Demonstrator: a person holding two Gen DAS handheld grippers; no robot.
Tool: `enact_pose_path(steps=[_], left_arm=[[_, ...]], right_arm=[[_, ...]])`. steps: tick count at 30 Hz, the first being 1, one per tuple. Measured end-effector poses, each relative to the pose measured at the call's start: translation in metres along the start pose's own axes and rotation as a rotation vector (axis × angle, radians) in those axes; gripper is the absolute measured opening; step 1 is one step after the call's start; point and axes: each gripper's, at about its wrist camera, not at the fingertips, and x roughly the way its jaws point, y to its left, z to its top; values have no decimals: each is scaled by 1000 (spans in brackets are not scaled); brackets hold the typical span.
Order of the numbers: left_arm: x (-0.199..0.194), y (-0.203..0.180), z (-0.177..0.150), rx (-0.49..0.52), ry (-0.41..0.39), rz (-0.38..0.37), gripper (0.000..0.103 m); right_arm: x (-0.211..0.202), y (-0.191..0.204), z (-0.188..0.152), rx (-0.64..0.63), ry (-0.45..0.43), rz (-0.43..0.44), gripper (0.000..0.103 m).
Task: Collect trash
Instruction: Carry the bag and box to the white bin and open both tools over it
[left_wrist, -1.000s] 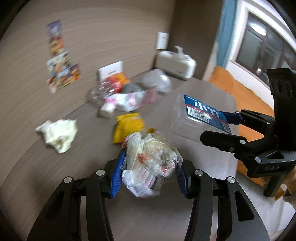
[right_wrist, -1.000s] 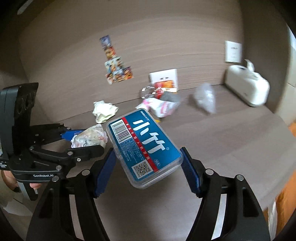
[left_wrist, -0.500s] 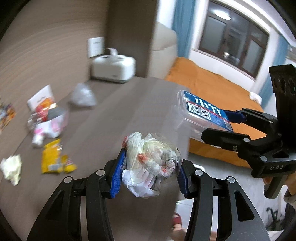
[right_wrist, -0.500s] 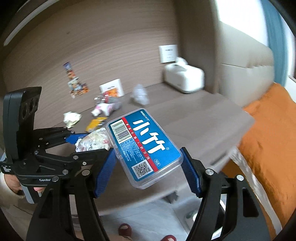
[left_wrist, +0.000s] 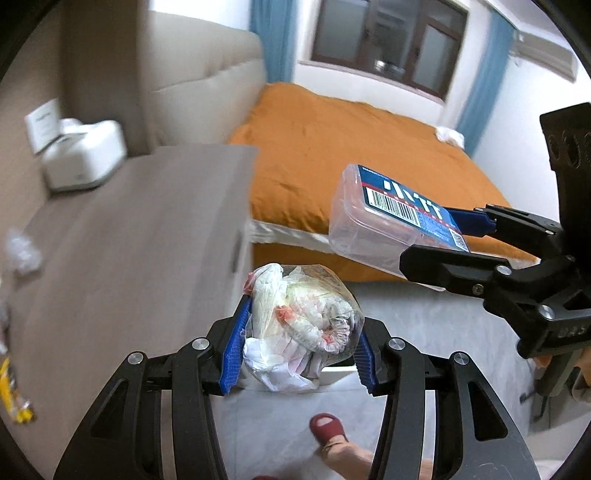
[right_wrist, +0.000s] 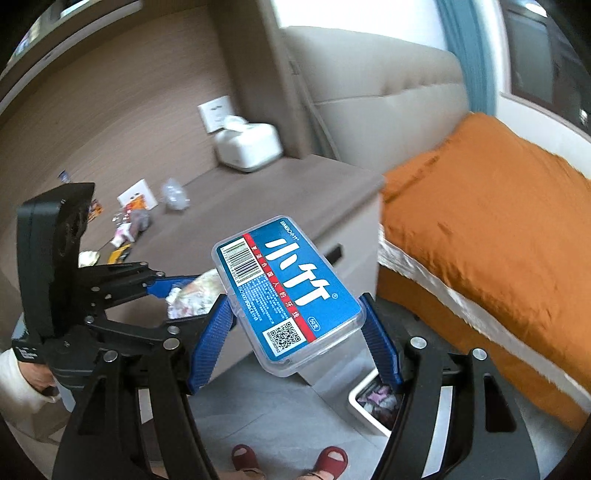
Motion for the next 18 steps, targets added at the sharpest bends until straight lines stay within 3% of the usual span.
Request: enact_pose_path(steps=[9, 18], left_arm=[[84, -41, 22, 64, 71, -87, 49], [195, -59, 6, 71, 182, -147, 49]], right_arm=[[5, -72, -27, 128, 43, -65, 70], [63, -146, -67, 247, 115, -96, 70]])
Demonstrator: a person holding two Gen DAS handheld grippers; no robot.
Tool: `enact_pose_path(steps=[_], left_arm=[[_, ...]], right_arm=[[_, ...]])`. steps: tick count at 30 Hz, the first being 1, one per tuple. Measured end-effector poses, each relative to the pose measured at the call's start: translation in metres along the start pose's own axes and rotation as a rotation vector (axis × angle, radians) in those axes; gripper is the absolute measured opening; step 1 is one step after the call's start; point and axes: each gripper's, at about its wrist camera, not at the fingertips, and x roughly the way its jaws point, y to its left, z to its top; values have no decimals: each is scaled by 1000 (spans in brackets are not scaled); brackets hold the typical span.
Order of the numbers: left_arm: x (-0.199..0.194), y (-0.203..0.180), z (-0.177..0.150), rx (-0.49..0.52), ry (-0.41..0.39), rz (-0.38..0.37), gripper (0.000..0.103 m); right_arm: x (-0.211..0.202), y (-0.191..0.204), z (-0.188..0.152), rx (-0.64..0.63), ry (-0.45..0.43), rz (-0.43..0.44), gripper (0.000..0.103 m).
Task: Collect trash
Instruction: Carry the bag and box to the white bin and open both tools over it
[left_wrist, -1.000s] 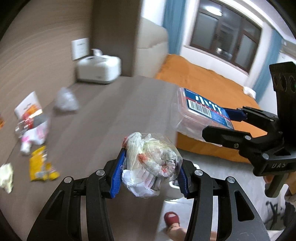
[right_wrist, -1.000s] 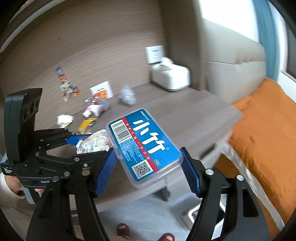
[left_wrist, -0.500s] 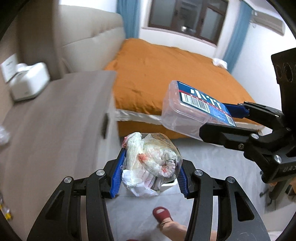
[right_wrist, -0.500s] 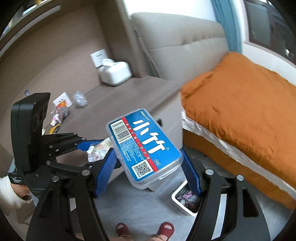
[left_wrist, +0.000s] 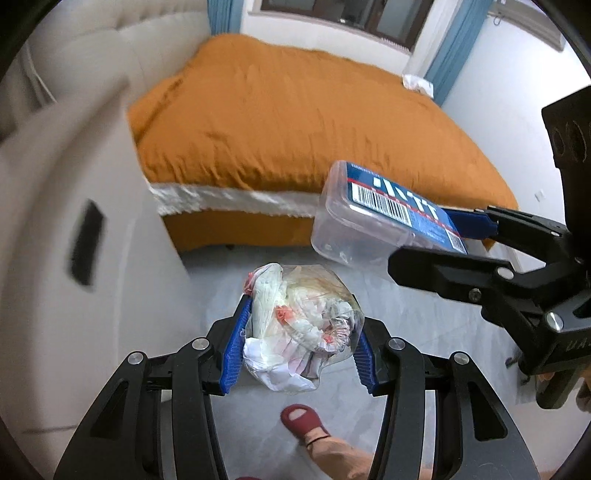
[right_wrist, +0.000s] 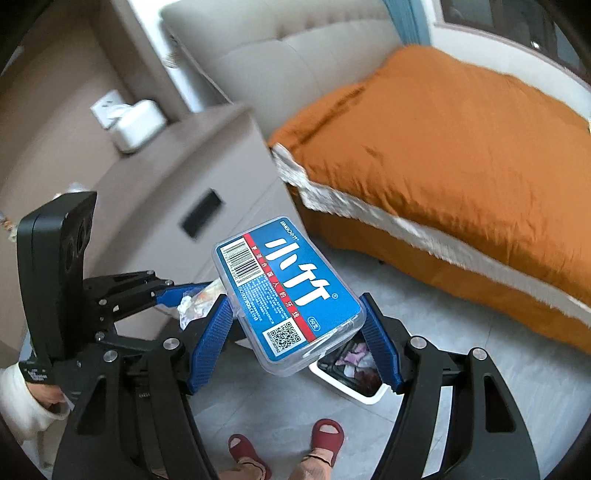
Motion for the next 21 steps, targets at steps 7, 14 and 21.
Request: enact_pose_path(steps=[7, 14, 21], left_arm=[[99, 8, -24, -13, 94, -36, 49], [180, 21, -41, -23, 164, -70, 51], [239, 30, -60, -33, 215, -75, 98]], right_arm=[[74, -49, -24, 55, 76, -6, 70], [146, -84, -51, 67, 154, -19, 70], [204, -110, -80, 60, 251, -36, 98]])
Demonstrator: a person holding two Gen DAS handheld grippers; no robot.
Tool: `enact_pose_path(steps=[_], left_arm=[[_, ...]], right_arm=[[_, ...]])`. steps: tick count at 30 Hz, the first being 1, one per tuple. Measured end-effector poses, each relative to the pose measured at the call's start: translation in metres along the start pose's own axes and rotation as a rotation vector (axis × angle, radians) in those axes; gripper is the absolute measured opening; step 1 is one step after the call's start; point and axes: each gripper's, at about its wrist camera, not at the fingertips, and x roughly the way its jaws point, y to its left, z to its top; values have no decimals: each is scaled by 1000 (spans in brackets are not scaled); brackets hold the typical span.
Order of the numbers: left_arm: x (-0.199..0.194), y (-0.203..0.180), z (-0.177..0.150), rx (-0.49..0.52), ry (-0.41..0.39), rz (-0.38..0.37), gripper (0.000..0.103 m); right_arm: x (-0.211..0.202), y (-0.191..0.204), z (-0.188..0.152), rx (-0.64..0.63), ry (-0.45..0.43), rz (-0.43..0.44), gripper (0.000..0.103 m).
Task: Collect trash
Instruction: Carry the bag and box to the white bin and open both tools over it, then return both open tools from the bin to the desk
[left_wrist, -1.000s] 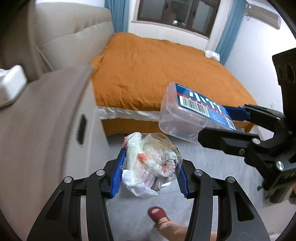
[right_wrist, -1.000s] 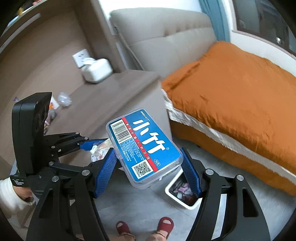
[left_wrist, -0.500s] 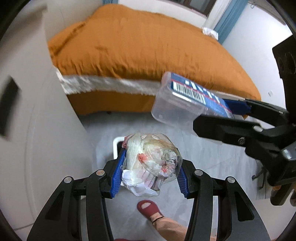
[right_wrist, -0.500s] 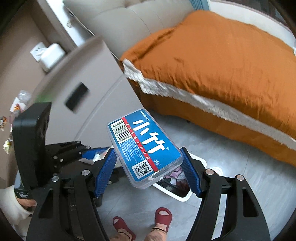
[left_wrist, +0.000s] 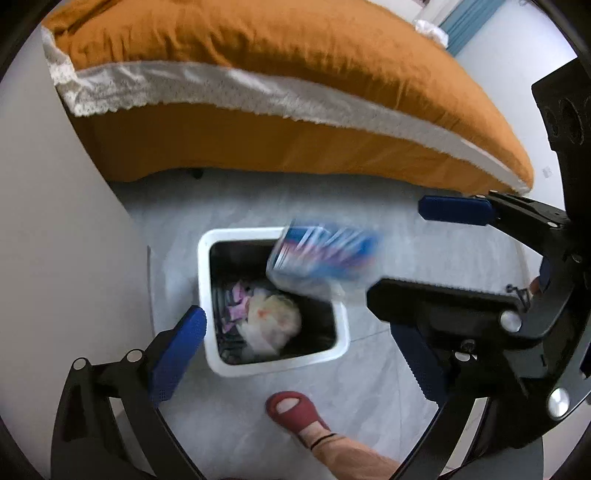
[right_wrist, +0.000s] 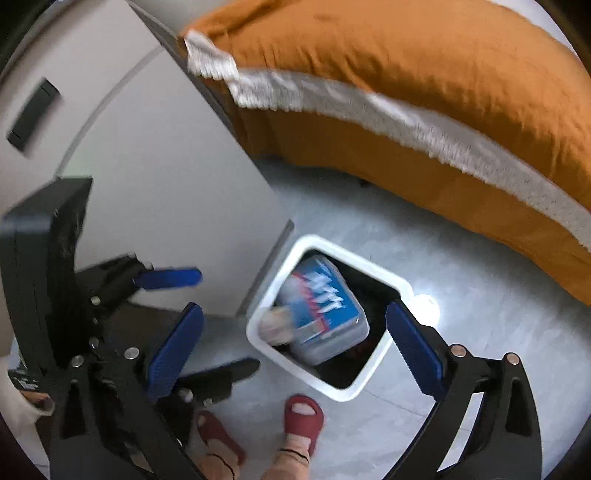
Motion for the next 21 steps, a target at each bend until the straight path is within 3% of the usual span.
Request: enact_pose_path(steps=[11, 21], left_arm=[[-14, -4, -3, -12, 6, 26, 98], [-97, -22, 13, -5, -95, 84, 98]], right_arm=[[-13, 9, -11, -20, -8, -21, 98], [-76, 34, 8, -35, -97, -7, 98]])
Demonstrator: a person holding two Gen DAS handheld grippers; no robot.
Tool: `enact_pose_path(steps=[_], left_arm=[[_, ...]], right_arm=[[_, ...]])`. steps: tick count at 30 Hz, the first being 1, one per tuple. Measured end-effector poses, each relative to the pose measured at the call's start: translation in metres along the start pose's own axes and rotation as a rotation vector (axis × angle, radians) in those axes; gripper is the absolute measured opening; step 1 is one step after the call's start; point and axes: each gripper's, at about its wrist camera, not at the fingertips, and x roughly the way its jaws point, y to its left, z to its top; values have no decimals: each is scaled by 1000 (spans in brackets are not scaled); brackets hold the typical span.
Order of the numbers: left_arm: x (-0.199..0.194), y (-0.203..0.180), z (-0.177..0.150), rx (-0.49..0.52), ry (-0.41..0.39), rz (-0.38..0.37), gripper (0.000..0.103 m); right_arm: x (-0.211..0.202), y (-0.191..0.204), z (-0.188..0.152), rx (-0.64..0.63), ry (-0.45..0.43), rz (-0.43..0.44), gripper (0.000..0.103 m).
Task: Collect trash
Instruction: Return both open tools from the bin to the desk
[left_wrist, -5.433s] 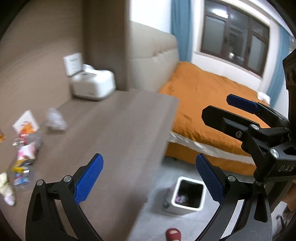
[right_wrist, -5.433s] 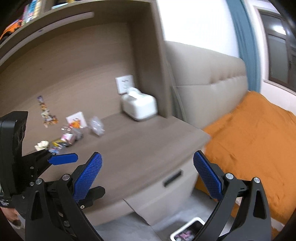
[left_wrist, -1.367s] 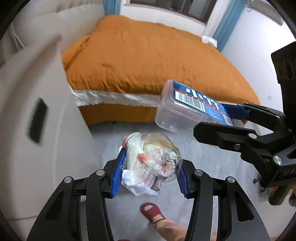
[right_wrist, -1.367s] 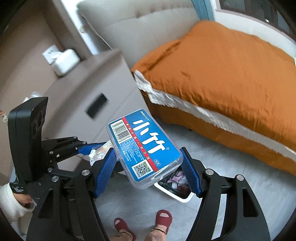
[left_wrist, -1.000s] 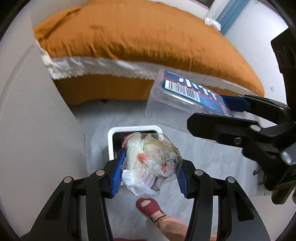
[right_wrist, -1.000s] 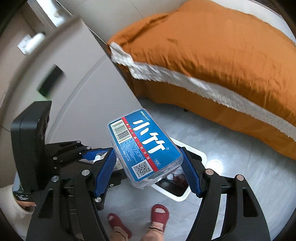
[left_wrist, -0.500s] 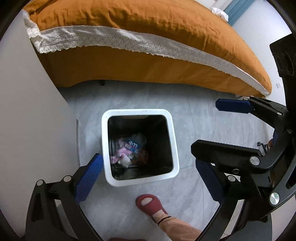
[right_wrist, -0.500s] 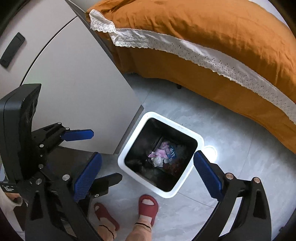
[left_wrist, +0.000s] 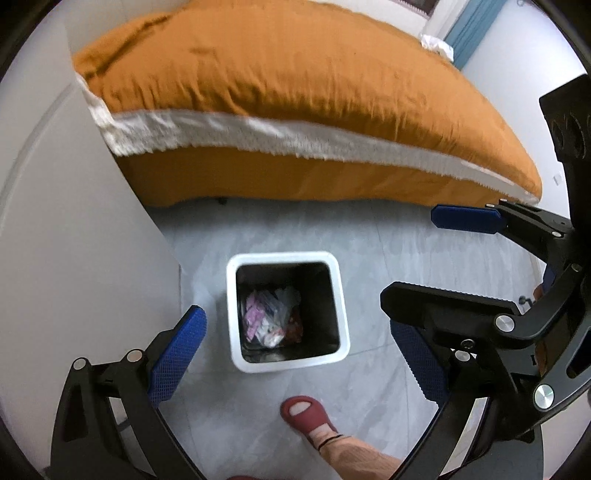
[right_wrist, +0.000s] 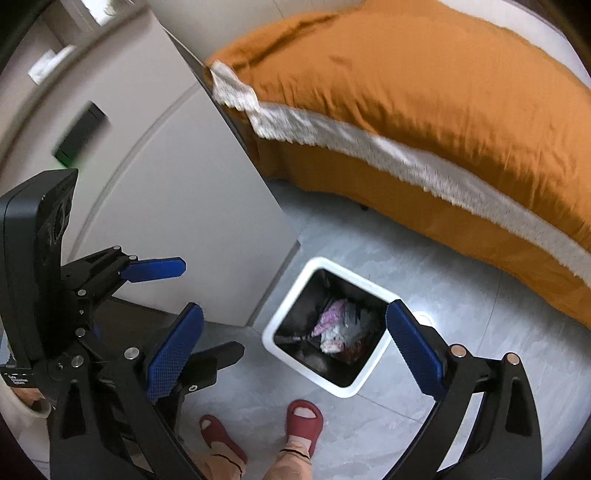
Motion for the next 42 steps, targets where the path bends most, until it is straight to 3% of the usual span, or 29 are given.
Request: enact_pose_path(steps=[11, 20, 29, 35, 42], left_arm=[[-126, -6, 15, -55, -164, 54, 98], [-248, 4, -4, -129, -328, 156, 98], [-353, 42, -57, -258, -452, 338, 98], [-422, 81, -116, -383, -528, 456, 98], [-474, 121, -188, -498, -564, 574, 98]], right_arm=[[-113, 59, 36, -103, -173, 6, 98], [-185, 129, 63, -208, -331, 81, 98], [-206, 236, 82, -370, -374, 213, 98], [-209, 321, 79, -496, -383, 320, 98], [-195, 415, 63, -603, -350, 414, 98]])
